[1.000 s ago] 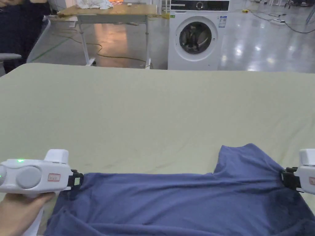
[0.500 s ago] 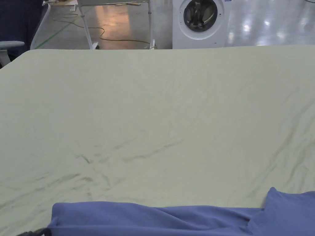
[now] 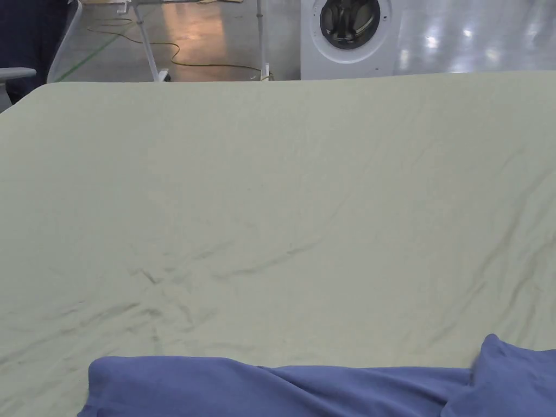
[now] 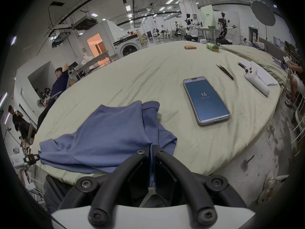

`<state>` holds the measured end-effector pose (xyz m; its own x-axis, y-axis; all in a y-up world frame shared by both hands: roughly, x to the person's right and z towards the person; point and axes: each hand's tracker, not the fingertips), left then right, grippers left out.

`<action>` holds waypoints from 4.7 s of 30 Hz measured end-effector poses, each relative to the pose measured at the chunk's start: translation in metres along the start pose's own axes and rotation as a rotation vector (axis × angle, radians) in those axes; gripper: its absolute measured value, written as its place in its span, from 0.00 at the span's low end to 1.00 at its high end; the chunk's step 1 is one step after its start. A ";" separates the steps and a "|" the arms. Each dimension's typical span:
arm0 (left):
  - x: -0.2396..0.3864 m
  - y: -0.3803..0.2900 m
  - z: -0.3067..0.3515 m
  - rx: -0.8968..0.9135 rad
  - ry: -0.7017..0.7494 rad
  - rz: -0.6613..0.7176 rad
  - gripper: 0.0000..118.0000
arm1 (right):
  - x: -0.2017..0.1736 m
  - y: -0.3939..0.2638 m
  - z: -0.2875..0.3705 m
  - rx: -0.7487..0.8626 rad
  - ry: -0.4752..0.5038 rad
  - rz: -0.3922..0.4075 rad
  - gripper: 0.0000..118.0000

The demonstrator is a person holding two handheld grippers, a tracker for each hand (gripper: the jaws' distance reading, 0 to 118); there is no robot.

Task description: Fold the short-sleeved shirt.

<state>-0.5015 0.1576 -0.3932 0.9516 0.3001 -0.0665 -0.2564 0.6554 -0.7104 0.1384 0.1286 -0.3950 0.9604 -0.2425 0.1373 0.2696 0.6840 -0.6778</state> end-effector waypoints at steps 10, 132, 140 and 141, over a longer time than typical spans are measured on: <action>0.060 -0.003 0.036 0.338 0.137 -0.227 0.74 | -0.030 0.015 0.018 0.231 0.083 0.000 0.62; 0.141 0.007 -0.037 -0.040 -0.465 0.023 0.07 | -0.087 -0.036 0.022 0.139 0.194 0.084 0.00; 0.015 0.036 -0.005 0.096 -0.320 0.348 0.75 | -0.096 -0.027 0.011 0.142 0.243 0.071 0.00; 0.000 0.035 -0.007 0.107 -0.333 0.413 0.75 | -0.097 -0.026 0.011 0.144 0.247 0.075 0.00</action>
<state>-0.5094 0.1758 -0.4229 0.6673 0.7396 -0.0873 -0.6302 0.4983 -0.5955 0.0387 0.1423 -0.3826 0.9365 -0.3357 -0.1015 0.2226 0.7927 -0.5675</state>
